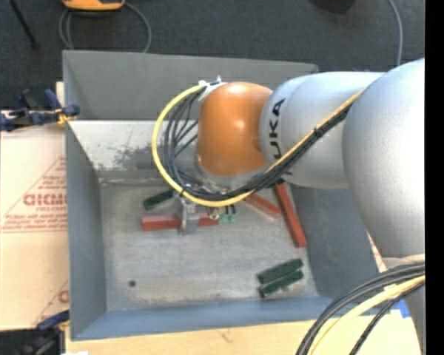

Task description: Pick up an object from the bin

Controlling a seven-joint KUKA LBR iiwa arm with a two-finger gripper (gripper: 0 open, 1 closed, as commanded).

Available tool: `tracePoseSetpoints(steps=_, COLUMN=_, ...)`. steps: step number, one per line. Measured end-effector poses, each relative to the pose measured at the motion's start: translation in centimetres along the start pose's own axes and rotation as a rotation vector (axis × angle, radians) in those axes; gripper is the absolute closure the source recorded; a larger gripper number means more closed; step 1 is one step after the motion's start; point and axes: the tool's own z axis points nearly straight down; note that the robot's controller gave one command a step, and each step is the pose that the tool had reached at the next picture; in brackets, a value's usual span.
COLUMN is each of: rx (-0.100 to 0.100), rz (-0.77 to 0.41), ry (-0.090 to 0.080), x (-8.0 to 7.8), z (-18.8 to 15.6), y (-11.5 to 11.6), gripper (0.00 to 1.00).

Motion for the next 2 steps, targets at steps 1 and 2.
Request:
tracePoseSetpoints(steps=1, rx=0.000, rz=0.001, ry=-0.003, x=-0.09, z=-0.82, y=0.00, gripper=1.00)
tracePoseSetpoints(steps=2, rx=-0.001, rz=0.003, ry=-0.002, x=-0.07, z=-1.15, y=-0.01, gripper=1.00)
